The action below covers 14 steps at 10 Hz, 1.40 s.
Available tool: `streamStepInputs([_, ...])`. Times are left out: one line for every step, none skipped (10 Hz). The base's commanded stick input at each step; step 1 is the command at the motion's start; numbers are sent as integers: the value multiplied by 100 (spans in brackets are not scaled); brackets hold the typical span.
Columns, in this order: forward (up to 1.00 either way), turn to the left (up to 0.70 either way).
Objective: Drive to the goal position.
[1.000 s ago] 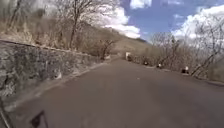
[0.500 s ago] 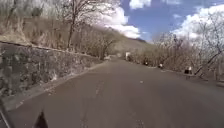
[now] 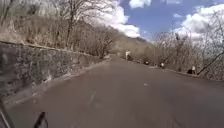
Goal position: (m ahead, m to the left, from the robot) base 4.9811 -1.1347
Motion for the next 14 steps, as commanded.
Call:
streamStepInputs([70,0])
streamStepInputs([70,0])
streamStepInputs([70,0])
streamStepInputs([70,1])
streamStepInputs([70,2])
streamStepInputs([70,3])
streamStepInputs([70,2])
streamStepInputs([70,0])
streamStepInputs([70,0])
streamStepInputs([70,0])
streamStepInputs([70,0])
streamStepInputs([70,0])
streamStepInputs([70,0])
streamStepInputs([70,0])
